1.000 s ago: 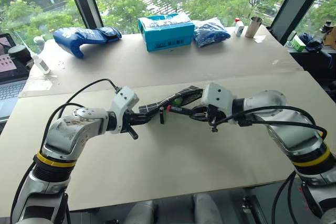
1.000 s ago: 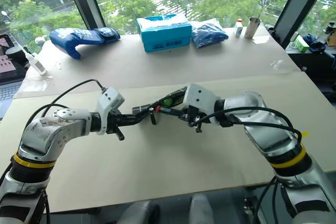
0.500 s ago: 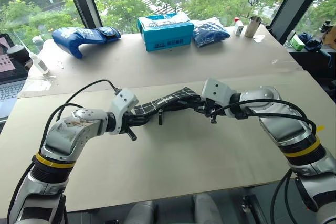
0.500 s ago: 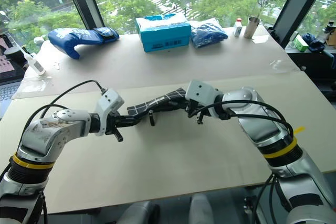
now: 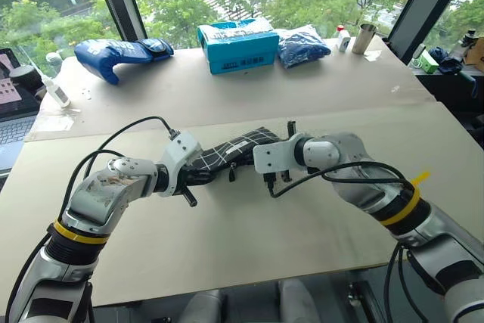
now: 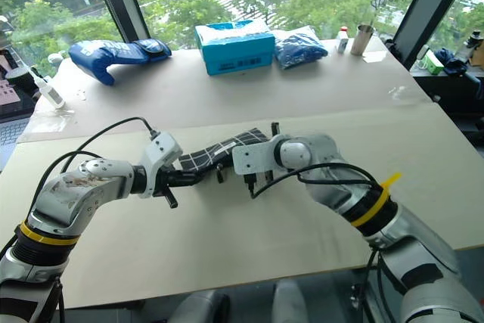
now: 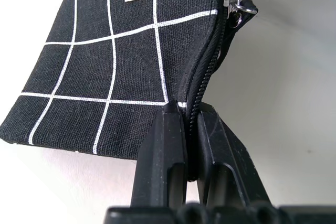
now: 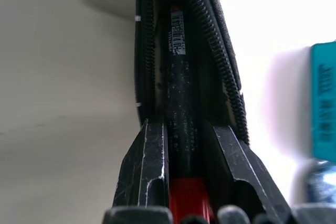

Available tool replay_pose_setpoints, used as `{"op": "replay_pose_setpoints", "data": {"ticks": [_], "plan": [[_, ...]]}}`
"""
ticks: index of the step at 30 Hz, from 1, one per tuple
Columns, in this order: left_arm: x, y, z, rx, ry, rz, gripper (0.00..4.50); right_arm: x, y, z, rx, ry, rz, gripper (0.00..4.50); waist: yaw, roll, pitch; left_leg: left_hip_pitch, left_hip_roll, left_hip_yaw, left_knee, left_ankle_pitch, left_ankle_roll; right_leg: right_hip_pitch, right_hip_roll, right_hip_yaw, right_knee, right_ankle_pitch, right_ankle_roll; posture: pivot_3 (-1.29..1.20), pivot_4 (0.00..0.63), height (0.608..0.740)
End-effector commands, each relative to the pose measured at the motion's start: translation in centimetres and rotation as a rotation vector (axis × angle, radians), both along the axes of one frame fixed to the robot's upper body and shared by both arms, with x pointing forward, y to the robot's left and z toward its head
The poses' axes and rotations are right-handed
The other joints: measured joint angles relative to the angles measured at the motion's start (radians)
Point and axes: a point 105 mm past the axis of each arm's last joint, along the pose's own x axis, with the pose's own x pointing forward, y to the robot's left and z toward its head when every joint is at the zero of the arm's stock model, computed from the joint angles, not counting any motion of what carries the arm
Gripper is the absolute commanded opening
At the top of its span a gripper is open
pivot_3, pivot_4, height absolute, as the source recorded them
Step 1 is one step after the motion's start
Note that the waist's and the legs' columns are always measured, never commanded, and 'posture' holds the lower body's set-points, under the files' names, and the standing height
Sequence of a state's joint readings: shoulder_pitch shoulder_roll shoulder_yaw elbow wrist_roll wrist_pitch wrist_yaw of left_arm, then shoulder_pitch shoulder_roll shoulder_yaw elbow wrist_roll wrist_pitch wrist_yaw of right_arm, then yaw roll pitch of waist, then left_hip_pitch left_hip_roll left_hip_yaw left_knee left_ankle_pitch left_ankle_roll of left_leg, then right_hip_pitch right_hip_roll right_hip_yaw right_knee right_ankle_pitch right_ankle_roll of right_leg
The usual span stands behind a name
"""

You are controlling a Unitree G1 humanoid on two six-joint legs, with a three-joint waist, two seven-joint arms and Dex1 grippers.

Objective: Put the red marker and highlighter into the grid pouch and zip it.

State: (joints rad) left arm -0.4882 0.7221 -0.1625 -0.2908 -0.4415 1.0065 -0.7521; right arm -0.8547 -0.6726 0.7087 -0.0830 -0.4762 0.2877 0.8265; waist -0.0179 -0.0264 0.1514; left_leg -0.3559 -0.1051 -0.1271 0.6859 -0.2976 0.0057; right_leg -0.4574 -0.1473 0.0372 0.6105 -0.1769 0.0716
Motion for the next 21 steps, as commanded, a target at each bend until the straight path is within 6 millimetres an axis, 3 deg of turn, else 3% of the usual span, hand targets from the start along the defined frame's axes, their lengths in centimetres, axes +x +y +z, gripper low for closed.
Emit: {"op": "replay_pose_setpoints", "data": {"ticks": [1, 6, 10, 12, 13, 18, 20, 21], "plan": [[0.0, -0.2, 0.9, -0.003, -0.042, -0.019, 0.0, 0.5, 1.1, 0.4, -0.067, -0.117, 0.085, 0.53, 0.0, 0.0, 0.0, 0.0, 0.0, 0.0, 0.0, 0.0, 0.0, 0.0, 0.0, 0.0, 0.0, 0.0, 0.0, 0.0, 0.15, 0.74], [0.0, -0.3, 0.8, -0.008, -0.039, -0.02, 0.0, -0.6, 4.2, 0.0, -0.007, -0.144, 0.233, 0.53, -0.008, 0.0, 0.0, 0.0, 0.0, 0.0, 0.0, 0.0, 0.0, 0.0, 0.001, 0.0, 0.0, 0.0, 0.0, 0.0, 0.15, 0.74], [0.1, -0.3, 0.9, -0.01, -0.042, -0.017, 0.0, -0.9, 4.5, -0.8, 0.027, -0.097, 0.269, 0.53, -0.011, 0.0, 0.0, 0.0, 0.0, 0.0, -0.001, 0.0, -0.001, 0.0, 0.001, 0.0, 0.001, 0.0, 0.0, 0.0, 0.15, 0.74], [0.1, -0.3, 0.9, -0.012, -0.044, -0.016, 0.0, -0.7, 4.3, -0.7, 0.065, -0.07, 0.253, 1.53, -0.011, 0.0, 0.0, 0.0, 0.0, 0.0, -0.001, 0.0, -0.001, 0.0, 0.0, 0.0, 0.0, 0.0, 0.0, 0.0, 0.15, 0.74], [0.1, -0.3, 0.9, -0.013, -0.044, -0.015, 0.0, -0.7, 4.1, -0.6, 0.108, -0.021, 0.232, 1.67, -0.012, 0.0, 0.0, 0.0, 0.0, 0.0, -0.001, 0.0, -0.001, 0.0, 0.0, 0.0, 0.0, 0.0, 0.0, 0.0, 0.15, 0.74], [0.2, -0.3, 1.0, -0.028, -0.042, -0.008, 0.0, 0.9, 2.2, 2.1, 0.248, 0.02, 0.109, 3.53, -0.016, 0.0, 0.0, 0.0, 0.0, -0.001, -0.001, 0.0, -0.001, 0.0, 0.001, 0.0, 0.001, 0.0, 0.0, 0.0, 0.15, 0.74], [0.2, -0.4, 1.0, -0.038, -0.039, -0.005, 0.0, 1.0, 1.5, 3.1, 0.294, 0.044, 0.097, 4.12, -0.018, 0.0, 0.0, 0.0, 0.0, -0.001, -0.001, 0.0, -0.001, 0.0, 0.001, 0.0, 0.0, 0.0, 0.0, 0.0, 0.15, 0.74], [0.2, -0.4, 1.1, -0.047, -0.037, 0.001, 0.0, 1.1, 0.8, 4.2, 0.347, 0.046, 0.091, 4.12, -0.019, 0.0, 0.0, 0.0, 0.001, -0.001, -0.001, 0.0, 0.0, 0.0, 0.001, 0.0, 0.0, 0.0, 0.0, 0.0, 0.15, 0.74]]}}
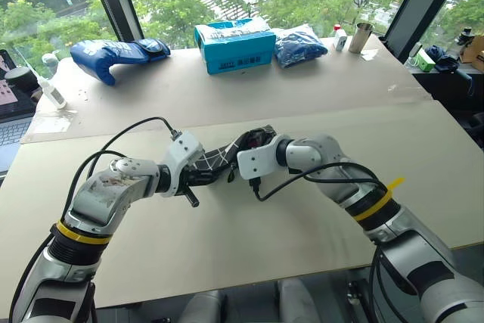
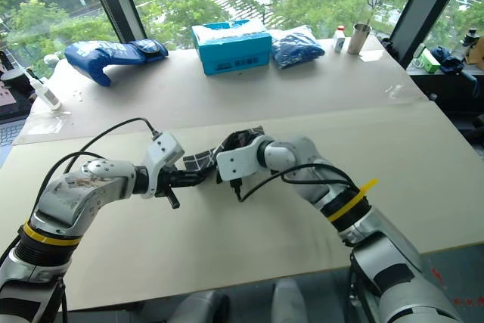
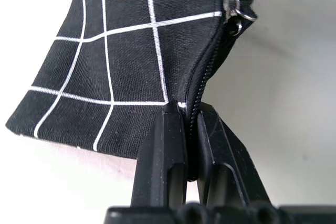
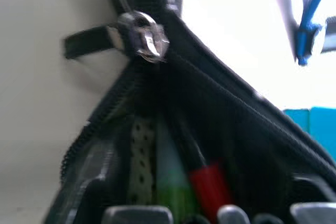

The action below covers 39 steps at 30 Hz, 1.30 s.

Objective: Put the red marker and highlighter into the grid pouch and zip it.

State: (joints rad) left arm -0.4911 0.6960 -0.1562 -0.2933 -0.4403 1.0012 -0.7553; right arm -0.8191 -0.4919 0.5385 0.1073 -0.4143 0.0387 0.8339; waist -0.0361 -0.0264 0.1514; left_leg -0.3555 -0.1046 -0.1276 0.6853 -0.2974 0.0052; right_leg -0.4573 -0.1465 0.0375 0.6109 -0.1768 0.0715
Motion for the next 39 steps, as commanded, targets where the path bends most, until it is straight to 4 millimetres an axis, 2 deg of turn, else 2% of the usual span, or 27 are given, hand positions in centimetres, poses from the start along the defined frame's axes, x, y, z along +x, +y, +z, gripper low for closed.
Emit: {"op": "replay_pose_setpoints", "data": {"ticks": [1, 4, 8, 10, 11, 14, 17, 20, 27, 30, 34, 39], "plan": [[0.2, 0.2, 0.9, -0.026, -0.026, 0.019, 0.0, 0.8, -2.5, 5.0, 0.171, -0.006, -0.054, 4.12, -0.001, 0.0, 0.0, 0.0, 0.0, 0.0, 0.0, 0.0, 0.0, 0.0, 0.0, 0.0, 0.0, 0.0, 0.0, 0.0, 0.15, 0.74], [0.2, 0.2, 1.0, -0.058, -0.012, 0.034, 0.0, -0.5, -6.0, 6.7, 0.29, 0.131, -0.053, 4.12, 0.005, 0.0, 0.0, -0.001, 0.0, 0.0, 0.0, 0.0, 0.0, 0.0, 0.0, 0.0, 0.0, 0.0, 0.0, 0.0, 0.15, 0.74], [0.2, 0.4, 1.0, -0.055, -0.009, 0.042, 0.0, -3.2, -9.5, 6.8, 0.483, 0.413, -0.053, 4.12, 0.018, 0.0, 0.0, -0.001, 0.0, -0.001, 0.0, -0.001, 0.002, 0.001, 0.0, 0.0, -0.001, 0.0, 0.0, 0.0, 0.15, 0.74], [0.2, 0.5, 0.9, -0.056, -0.007, 0.046, 0.0, -3.7, -11.0, 7.0, 0.642, 0.539, -0.09, 4.12, 0.015, 0.0, 0.0, 0.0, 0.001, -0.001, 0.0, -0.002, 0.002, 0.001, 0.0, 0.0, -0.001, 0.0, 0.0, 0.0, 0.15, 0.74], [0.2, 0.5, 0.9, -0.057, -0.007, 0.048, 0.0, -4.0, -11.7, 6.2, 0.671, 0.594, -0.128, 4.12, 0.013, 0.0, 0.0, 0.0, 0.001, -0.001, -0.001, -0.002, 0.002, 0.001, 0.0, 0.0, -0.001, 0.0, 0.0, 0.0, 0.15, 0.74], [0.3, 0.6, 1.1, -0.06, -0.008, 0.052, 0.0, -4.9, -12.2, 1.3, 0.604, 0.723, -0.27, 4.12, 0.019, 0.0, 0.0, 0.001, 0.002, 0.0, -0.001, -0.002, 0.003, 0.001, 0.0, 0.001, 0.0, 0.0, 0.0, 0.0, 0.15, 0.74], [0.3, 0.7, 1.1, -0.059, -0.009, 0.055, 0.0, -4.7, -10.9, -2.4, 0.589, 0.747, -0.382, 4.12, 0.019, 0.0, 0.0, 0.001, 0.002, 0.0, 0.0, -0.002, 0.002, 0.001, 0.0, 0.001, 0.0, 0.0, 0.0, 0.0, 0.15, 0.74], [0.3, 0.8, 1.2, -0.057, -0.011, 0.055, 0.0, -3.1, -8.4, -3.9, 0.673, 0.748, -0.487, 4.12, 0.01, 0.0, 0.0, 0.001, 0.002, 0.003, 0.0, -0.001, 0.002, 0.0, 0.0, 0.004, 0.0, 0.0, 0.0, 0.0, 0.15, 0.74], [0.4, 0.8, 1.4, -0.053, -0.021, 0.057, 0.0, -1.6, -1.7, -3.5, 0.746, 0.73, -0.45, 4.12, 0.019, 0.0, 0.0, 0.001, 0.002, 0.003, 0.0, -0.001, 0.001, -0.001, 0.0, 0.004, 0.0, 0.001, 0.0, 0.0, 0.15, 0.74], [0.4, 0.8, 1.4, -0.053, -0.023, 0.058, 0.0, -2.0, 1.1, -3.2, 0.744, 0.775, -0.386, 4.12, 0.016, 0.0, 0.0, 0.001, 0.002, 0.003, 0.0, -0.001, 0.001, -0.001, 0.0, 0.004, 0.0, 0.002, 0.0, 0.0, 0.15, 0.74], [0.4, 0.9, 1.5, -0.055, -0.026, 0.065, 0.0, -3.5, 2.7, -3.2, 0.711, 0.851, -0.308, 4.12, 0.016, 0.0, 0.0, 0.001, 0.002, 0.003, 0.0, -0.001, 0.001, -0.001, 0.0, 0.003, 0.001, 0.002, 0.0, 0.0, 0.15, 0.74], [0.4, 0.9, 1.4, -0.056, -0.027, 0.072, 0.0, -3.6, 2.6, -3.9, 0.665, 0.846, -0.304, 4.12, 0.012, 0.0, 0.0, 0.001, 0.001, 0.003, 0.0, -0.001, 0.001, -0.001, 0.0, 0.003, 0.001, 0.002, 0.001, 0.0, 0.15, 0.74]]}}
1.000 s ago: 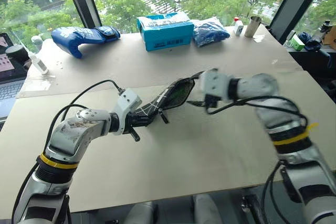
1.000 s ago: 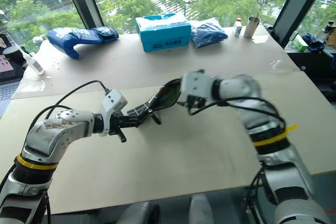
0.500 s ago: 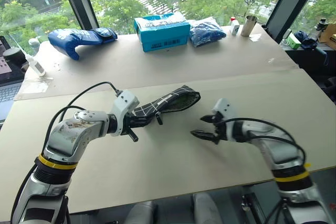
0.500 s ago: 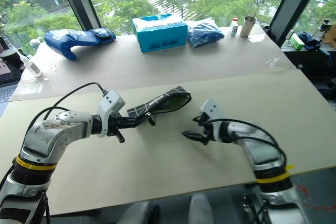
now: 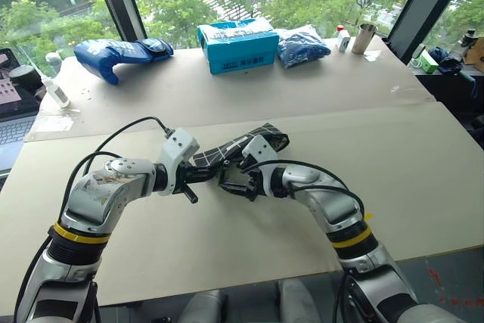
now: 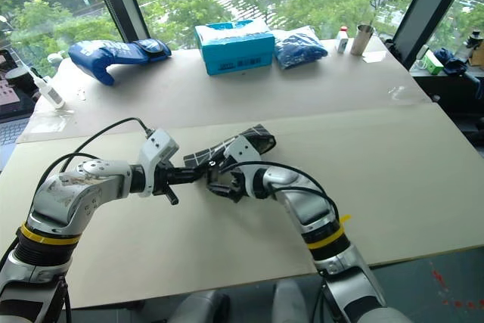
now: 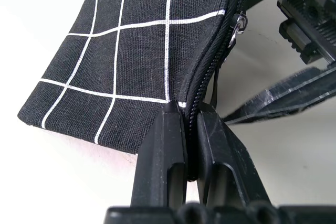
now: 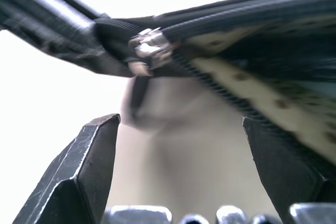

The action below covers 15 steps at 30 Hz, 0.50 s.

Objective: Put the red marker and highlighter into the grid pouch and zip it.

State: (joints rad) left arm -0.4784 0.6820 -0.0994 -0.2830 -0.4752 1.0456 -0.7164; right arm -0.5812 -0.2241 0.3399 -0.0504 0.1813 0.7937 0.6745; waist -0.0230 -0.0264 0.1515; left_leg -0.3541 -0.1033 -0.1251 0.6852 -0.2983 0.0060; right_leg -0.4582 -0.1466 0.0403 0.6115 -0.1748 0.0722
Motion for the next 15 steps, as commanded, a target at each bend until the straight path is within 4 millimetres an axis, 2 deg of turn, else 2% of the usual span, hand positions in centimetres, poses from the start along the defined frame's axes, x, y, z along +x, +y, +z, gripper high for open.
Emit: {"op": "replay_pose_setpoints", "data": {"ticks": [1, 5, 7, 15], "plan": [[0.1, 0.0, 1.4, -0.014, -0.053, 0.001, 0.0, -0.2, 0.0, 1.0, -0.001, -0.044, 0.039, 4.12, -0.002, 0.0, 0.0, 0.0, 0.0, 0.0, 0.0, 0.0, 0.0, 0.0, 0.0, 0.0, 0.0, 0.0, 0.0, 0.0, 0.15, 0.74], [0.1, 0.0, 1.3, -0.015, -0.052, 0.001, 0.0, 0.1, -1.1, 1.5, 0.021, -0.026, 0.033, 4.12, -0.003, 0.0, 0.0, 0.0, 0.0, 0.0, 0.0, 0.0, 0.0, 0.0, 0.0, 0.0, 0.0, 0.0, 0.0, 0.0, 0.15, 0.74], [0.1, 0.1, 1.3, -0.014, -0.05, 0.002, 0.0, 0.0, -1.0, 1.6, 0.027, -0.021, 0.042, 4.12, -0.005, 0.0, 0.0, 0.0, 0.0, 0.0, 0.0, 0.0, 0.0, 0.0, 0.0, 0.0, 0.0, 0.0, 0.0, 0.0, 0.15, 0.74], [0.2, -0.1, 1.2, -0.017, -0.047, 0.0, 0.0, -1.0, 2.7, 2.3, 0.122, 0.035, 0.096, 4.12, -0.022, 0.0, 0.0, 0.0, 0.001, 0.0, 0.0, 0.0, 0.0, 0.0, 0.0, 0.0, 0.0, 0.0, 0.0, 0.0, 0.15, 0.74]]}}
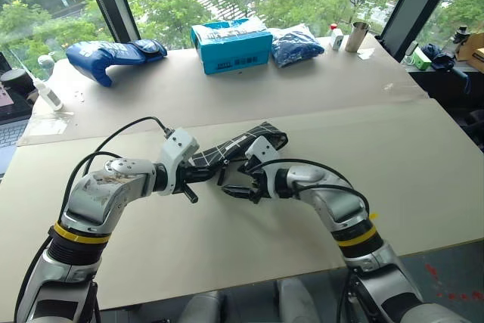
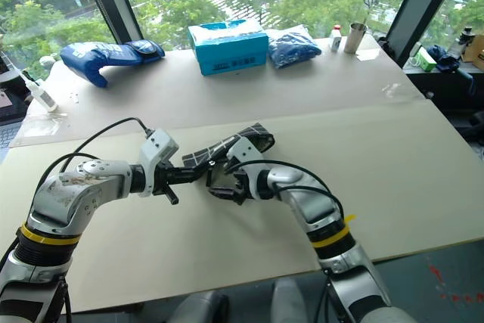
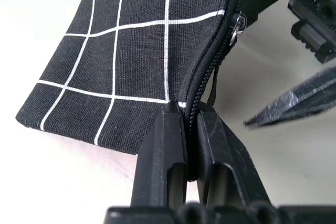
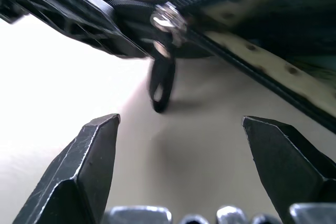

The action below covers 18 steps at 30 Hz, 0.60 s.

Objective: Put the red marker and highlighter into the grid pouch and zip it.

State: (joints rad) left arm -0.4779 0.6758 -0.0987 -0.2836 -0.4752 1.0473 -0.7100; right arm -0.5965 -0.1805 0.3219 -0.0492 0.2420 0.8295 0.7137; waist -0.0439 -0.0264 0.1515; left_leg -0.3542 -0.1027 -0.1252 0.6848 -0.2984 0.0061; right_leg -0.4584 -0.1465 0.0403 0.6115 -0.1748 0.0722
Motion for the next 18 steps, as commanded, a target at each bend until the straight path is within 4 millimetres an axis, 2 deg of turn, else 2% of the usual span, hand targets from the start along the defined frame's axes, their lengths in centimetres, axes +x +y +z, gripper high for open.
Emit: {"op": "replay_pose_setpoints", "data": {"ticks": [1, 6, 9, 11, 16, 18], "plan": [[0.2, -0.1, 1.2, -0.015, -0.047, -0.003, 0.0, 0.0, 1.5, 1.5, 0.04, -0.027, 0.017, 4.12, 0.0, 0.0, 0.0, 0.0, 0.0, 0.0, 0.0, 0.0, 0.0, 0.0, 0.0, 0.0, 0.0, 0.0, 0.0, 0.0, 0.15, 0.74], [0.1, -0.1, 1.2, -0.015, -0.046, -0.002, 0.0, 0.6, 1.6, 1.3, 0.025, -0.036, -0.005, 4.12, 0.002, 0.0, 0.0, 0.0, -0.001, 0.0, 0.0, 0.0, 0.0, 0.0, 0.0, 0.0, 0.0, 0.0, 0.0, 0.0, 0.15, 0.74], [0.1, 0.0, 1.2, -0.015, -0.046, 0.003, 0.0, 1.0, 1.0, 1.1, 0.004, -0.046, -0.015, 3.43, 0.001, 0.0, 0.0, 0.0, -0.001, 0.0, 0.0, 0.0, 0.0, 0.0, 0.0, 0.0, 0.0, 0.0, 0.0, 0.0, 0.15, 0.74], [0.1, 0.0, 1.2, -0.015, -0.047, 0.006, 0.0, 1.1, 0.7, 1.4, 0.006, -0.052, -0.013, 2.8, 0.0, 0.0, 0.0, 0.0, -0.001, 0.0, 0.0, 0.0, 0.0, 0.0, 0.0, 0.0, 0.0, 0.0, 0.0, 0.0, 0.15, 0.74], [0.2, -0.1, 1.3, -0.02, -0.049, 0.008, 0.0, 1.1, 0.6, 1.8, 0.017, -0.064, -0.007, 0.92, -0.002, 0.0, 0.0, 0.0, -0.001, 0.0, 0.0, 0.0, 0.0, 0.0, 0.0, 0.0, 0.0, 0.0, 0.0, 0.0, 0.15, 0.74], [0.3, -0.1, 1.3, -0.021, -0.05, 0.009, 0.0, 1.1, 0.7, 1.8, 0.018, -0.065, -0.005, 0.31, -0.001, 0.0, 0.0, 0.0, -0.001, 0.0, 0.0, 0.0, 0.0, 0.0, 0.0, 0.0, 0.0, 0.0, 0.0, 0.0, 0.15, 0.74]]}}
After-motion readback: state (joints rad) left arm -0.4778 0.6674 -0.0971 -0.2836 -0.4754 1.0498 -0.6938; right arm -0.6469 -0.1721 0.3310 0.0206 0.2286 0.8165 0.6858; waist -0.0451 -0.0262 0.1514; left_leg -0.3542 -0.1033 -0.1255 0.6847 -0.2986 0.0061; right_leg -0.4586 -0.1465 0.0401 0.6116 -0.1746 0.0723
